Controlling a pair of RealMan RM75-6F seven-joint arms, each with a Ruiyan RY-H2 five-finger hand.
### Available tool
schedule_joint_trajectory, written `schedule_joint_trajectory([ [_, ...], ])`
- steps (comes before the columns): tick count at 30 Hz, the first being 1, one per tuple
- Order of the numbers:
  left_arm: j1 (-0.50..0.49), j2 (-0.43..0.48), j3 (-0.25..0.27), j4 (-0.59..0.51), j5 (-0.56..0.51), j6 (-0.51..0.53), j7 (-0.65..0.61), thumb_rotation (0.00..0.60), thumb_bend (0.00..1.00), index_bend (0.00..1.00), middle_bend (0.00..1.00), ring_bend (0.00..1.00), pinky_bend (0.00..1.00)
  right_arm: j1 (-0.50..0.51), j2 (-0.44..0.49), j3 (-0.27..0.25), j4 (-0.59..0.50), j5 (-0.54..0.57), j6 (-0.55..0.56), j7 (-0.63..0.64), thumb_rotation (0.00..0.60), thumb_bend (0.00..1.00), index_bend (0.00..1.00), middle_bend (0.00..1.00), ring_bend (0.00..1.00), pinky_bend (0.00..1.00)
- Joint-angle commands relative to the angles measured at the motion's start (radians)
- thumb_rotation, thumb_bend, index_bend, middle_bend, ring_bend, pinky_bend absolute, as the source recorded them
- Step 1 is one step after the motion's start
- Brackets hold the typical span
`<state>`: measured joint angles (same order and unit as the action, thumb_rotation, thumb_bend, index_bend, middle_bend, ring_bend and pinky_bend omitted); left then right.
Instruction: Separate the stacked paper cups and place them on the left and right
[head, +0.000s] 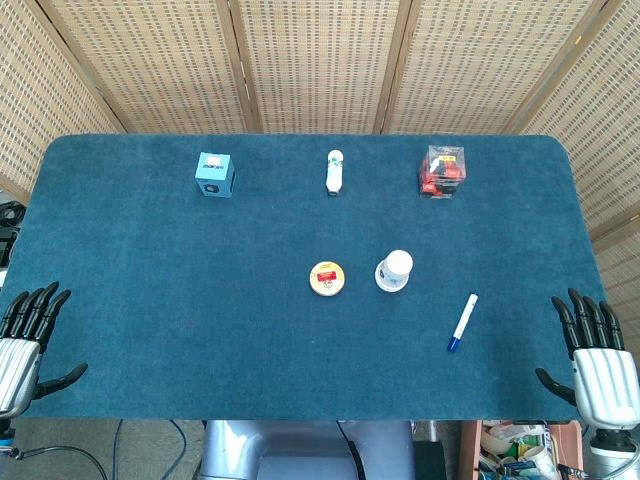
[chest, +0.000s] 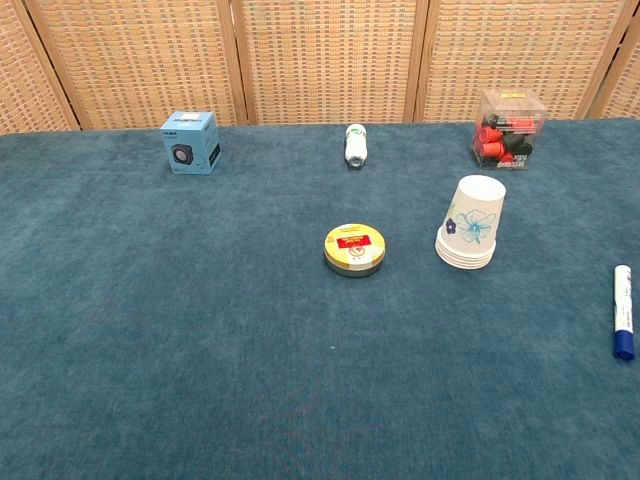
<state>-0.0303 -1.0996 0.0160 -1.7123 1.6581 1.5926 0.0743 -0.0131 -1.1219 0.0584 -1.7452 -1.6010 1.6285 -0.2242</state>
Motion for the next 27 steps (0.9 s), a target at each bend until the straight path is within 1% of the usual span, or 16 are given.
schedule_joint_trajectory([
  [1,0.001,-0.001,-0.001,0.0,-0.001,0.001,0.001,0.6,0.16,0.0,0.0,0.0,0.0,0.0,0.001,0.001,0.0,0.0,0.001,0.004,0.6,0.0,0.0,0.0,0.0,0.0],
  [5,-0.001,-0.003,-0.003,0.002,-0.006,-0.004,0.005,0.6,0.17,0.0,0.0,0.0,0.0,0.003,0.011,-0.004,-0.007,-0.002,-0.011,0.018,0.6,0.0,0.0,0.0,0.0,0.0],
  [9,-0.004,-0.005,-0.007,0.003,-0.013,-0.009,0.01,0.6,0.17,0.0,0.0,0.0,0.0,0.02,0.023,-0.001,-0.013,-0.009,-0.033,0.068,0.6,0.0,0.0,0.0,0.0,0.0],
  [12,-0.011,-0.01,-0.018,0.006,-0.023,-0.015,0.019,0.6,0.17,0.0,0.0,0.0,0.0,0.068,0.051,0.008,-0.015,-0.016,-0.1,0.132,0.6,0.0,0.0,0.0,0.0,0.0],
  [14,-0.016,-0.017,-0.027,0.01,-0.033,-0.019,0.03,0.6,0.17,0.0,0.0,0.0,0.0,0.107,0.076,0.021,-0.023,-0.012,-0.153,0.159,0.6,0.0,0.0,0.01,0.0,0.02],
  [15,-0.019,-0.019,-0.03,0.013,-0.037,-0.023,0.034,0.6,0.17,0.0,0.0,0.0,0.0,0.125,0.085,0.029,-0.026,-0.009,-0.175,0.167,0.6,0.0,0.0,0.02,0.0,0.04],
  [17,-0.028,-0.027,-0.037,0.018,-0.05,-0.037,0.04,0.6,0.17,0.0,0.0,0.0,0.0,0.185,0.11,0.056,-0.044,0.007,-0.253,0.191,0.6,0.0,0.0,0.05,0.0,0.06],
  [18,-0.034,-0.032,-0.044,0.023,-0.067,-0.051,0.043,0.6,0.17,0.0,0.0,0.0,0.0,0.249,0.111,0.088,-0.053,0.027,-0.33,0.195,0.6,0.0,0.0,0.07,0.0,0.06],
  [19,-0.042,-0.039,-0.052,0.028,-0.087,-0.068,0.045,0.6,0.17,0.0,0.0,0.0,0.0,0.326,0.101,0.129,-0.047,0.095,-0.44,0.188,0.6,0.0,0.0,0.08,0.0,0.06],
  [20,-0.045,-0.04,-0.054,0.027,-0.097,-0.076,0.045,0.6,0.17,0.0,0.0,0.0,0.0,0.363,0.091,0.147,-0.044,0.139,-0.494,0.176,0.6,0.0,0.01,0.08,0.0,0.06],
  [21,-0.046,-0.04,-0.055,0.026,-0.1,-0.079,0.044,0.6,0.17,0.0,0.0,0.0,0.0,0.379,0.086,0.155,-0.043,0.161,-0.517,0.168,0.6,0.0,0.02,0.09,0.0,0.06],
  [24,-0.051,-0.044,-0.064,0.025,-0.128,-0.09,0.056,0.6,0.17,0.0,0.0,0.0,0.0,0.477,0.029,0.197,-0.021,0.289,-0.646,0.149,0.6,0.01,0.06,0.13,0.01,0.07],
  [27,-0.056,-0.05,-0.071,0.023,-0.155,-0.105,0.072,0.6,0.17,0.0,0.0,0.0,0.0,0.548,-0.034,0.22,0.027,0.383,-0.705,0.093,0.6,0.08,0.11,0.17,0.04,0.12],
])
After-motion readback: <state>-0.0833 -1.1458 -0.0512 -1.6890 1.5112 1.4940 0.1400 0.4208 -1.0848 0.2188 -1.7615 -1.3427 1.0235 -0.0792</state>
